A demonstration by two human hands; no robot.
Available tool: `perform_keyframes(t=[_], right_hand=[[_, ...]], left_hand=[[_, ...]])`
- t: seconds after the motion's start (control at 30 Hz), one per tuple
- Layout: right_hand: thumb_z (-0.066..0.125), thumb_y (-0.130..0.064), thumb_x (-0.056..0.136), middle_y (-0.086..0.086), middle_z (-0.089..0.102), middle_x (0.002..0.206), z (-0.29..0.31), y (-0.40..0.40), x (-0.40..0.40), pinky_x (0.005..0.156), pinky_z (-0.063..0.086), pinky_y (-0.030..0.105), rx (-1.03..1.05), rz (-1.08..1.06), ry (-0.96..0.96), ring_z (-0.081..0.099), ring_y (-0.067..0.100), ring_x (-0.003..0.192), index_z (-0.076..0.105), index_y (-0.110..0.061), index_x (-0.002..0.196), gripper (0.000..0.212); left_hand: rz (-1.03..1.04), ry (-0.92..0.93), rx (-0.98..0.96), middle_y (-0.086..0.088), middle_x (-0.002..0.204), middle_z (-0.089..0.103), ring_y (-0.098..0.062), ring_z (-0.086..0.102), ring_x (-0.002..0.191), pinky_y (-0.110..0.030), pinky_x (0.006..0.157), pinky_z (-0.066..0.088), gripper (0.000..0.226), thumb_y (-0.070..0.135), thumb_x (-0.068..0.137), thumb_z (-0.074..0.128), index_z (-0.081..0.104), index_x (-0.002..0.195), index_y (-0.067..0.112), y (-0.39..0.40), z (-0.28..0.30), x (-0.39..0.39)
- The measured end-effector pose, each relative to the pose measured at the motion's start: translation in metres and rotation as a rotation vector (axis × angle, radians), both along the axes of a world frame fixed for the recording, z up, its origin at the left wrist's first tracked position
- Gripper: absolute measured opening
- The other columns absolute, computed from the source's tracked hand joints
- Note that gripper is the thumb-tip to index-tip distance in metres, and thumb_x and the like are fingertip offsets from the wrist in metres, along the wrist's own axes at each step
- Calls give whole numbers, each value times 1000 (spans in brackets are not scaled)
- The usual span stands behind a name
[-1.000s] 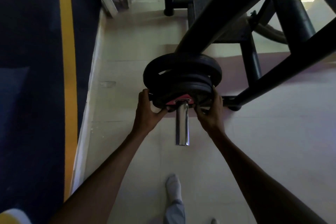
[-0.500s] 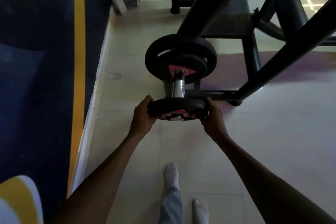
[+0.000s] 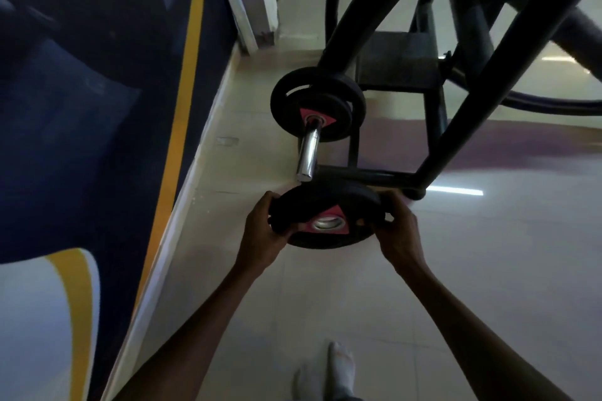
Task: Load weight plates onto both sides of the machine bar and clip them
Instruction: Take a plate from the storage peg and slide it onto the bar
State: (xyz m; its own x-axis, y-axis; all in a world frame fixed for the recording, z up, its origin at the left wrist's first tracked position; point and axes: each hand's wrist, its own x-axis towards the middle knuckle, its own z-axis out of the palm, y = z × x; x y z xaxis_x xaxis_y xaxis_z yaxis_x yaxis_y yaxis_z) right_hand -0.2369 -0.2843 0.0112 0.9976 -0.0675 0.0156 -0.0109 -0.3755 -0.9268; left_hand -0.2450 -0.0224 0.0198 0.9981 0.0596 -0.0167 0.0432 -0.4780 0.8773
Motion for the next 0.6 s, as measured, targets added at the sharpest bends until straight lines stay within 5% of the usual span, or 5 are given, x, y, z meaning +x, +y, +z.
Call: perform_keyframes(t=[0.23,0.4,0.6], right_hand=[[81,-3,82,-10,69,108,101,-69,-72,78,60,30,50,-131,-164,66,8,105,59,-20,115,43],[81,3,78,-14,69,99,184,-114,-128,74,54,19,119,-195,-323,66,5,98,61,-20,108,43],[79,0,81,-12,71,108,260,-161,-176,80,53,21,138,-279,-527,66,8,108,64,-21,117,44]], left_hand=[[-94,-127,-130,10,111,69,-3,66,105,-22,85,58,60,23,76,92,59,125,12,-66,95,-38],[-172,-277,-118,1,132,64,-6,64,116,-27,91,58,75,44,73,91,56,134,21,-112,170,-66],[-243,-413,-124,19,113,70,8,66,106,-22,87,58,63,40,71,93,56,122,37,-170,250,-92]])
